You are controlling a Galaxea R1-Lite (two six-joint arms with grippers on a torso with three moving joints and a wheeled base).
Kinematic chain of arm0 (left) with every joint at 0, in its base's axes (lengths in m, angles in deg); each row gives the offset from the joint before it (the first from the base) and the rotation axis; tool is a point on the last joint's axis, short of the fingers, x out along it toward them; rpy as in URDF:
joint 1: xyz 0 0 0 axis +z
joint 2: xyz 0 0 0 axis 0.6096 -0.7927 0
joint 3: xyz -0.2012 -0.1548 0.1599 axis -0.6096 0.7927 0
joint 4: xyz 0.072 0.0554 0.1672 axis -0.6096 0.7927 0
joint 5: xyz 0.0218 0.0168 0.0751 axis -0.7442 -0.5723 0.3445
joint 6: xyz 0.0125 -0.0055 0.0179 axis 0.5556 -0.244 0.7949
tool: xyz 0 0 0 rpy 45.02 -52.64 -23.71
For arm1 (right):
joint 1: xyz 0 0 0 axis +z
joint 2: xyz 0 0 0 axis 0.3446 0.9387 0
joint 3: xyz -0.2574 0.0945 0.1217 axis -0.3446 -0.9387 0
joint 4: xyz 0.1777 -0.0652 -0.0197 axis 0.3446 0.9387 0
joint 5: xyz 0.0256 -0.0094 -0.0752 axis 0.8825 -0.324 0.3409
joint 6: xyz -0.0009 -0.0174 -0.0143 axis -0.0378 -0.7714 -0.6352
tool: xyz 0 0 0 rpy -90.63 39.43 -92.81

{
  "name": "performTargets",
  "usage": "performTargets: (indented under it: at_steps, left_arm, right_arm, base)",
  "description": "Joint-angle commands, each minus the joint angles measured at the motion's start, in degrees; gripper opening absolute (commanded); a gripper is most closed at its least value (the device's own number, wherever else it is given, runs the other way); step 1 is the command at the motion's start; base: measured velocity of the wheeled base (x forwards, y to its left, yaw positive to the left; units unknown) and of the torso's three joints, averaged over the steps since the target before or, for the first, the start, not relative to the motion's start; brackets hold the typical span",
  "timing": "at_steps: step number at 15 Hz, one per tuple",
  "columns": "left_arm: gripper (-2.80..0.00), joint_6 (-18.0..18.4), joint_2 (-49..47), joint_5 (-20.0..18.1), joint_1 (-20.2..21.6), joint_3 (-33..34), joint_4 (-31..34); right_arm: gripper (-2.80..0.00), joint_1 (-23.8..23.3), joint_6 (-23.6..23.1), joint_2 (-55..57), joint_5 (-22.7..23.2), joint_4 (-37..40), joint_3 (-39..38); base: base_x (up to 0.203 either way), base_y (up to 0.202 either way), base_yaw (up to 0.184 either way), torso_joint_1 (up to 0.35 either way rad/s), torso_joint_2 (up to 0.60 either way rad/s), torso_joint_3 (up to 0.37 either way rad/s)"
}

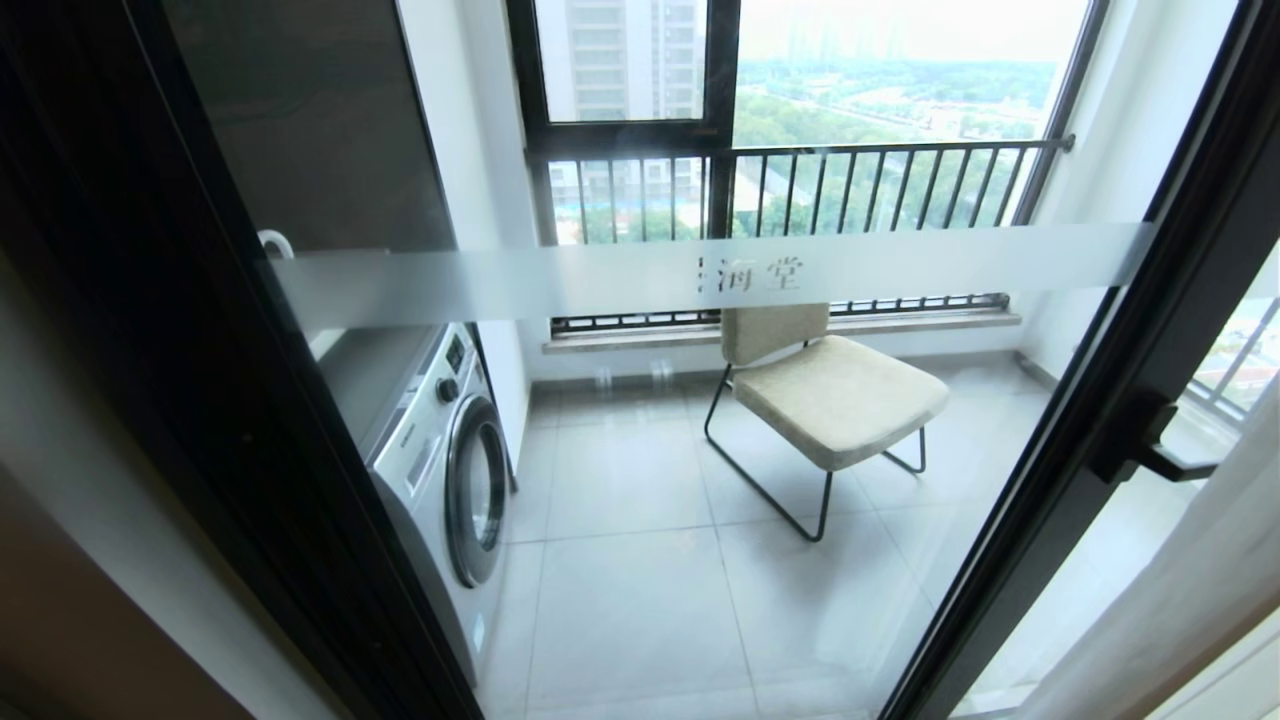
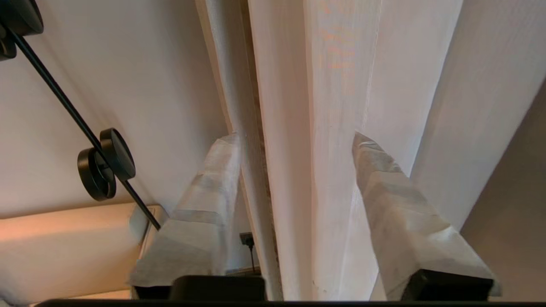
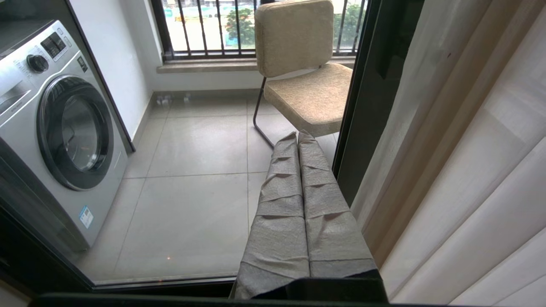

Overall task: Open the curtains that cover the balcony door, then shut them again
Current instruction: Close the inner curtains on both sides

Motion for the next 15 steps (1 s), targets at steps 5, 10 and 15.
performTargets:
  at_steps: [5, 10, 15]
  left_arm:
    - [0.0, -0.7, -5.5, -4.9, 4.2, -0.1, -2.9]
    - [0.0, -0.6, -12.4, -7.5, 6.7, -1.1, -13.6]
    - [0.0, -0.7, -15.6, -8.1, 7.7, -3.5, -14.6]
  right_arm:
    - [-2.8, 0.0, 0.0, 0.0, 0.0, 0.0, 0.0]
    - [-2.8, 0.0, 0.0, 0.0, 0.0, 0.0, 0.0]
    - [-2.8, 0.0, -0.1, 0.0, 0.0, 0.0, 0.0]
  base:
    - [0.0, 0.0, 0.0, 0.0, 0.0, 0.0]
    - [0.0, 0.0, 0.0, 0.0, 0.0, 0.0]
    - [0.0, 0.0, 0.0, 0.0, 0.0, 0.0]
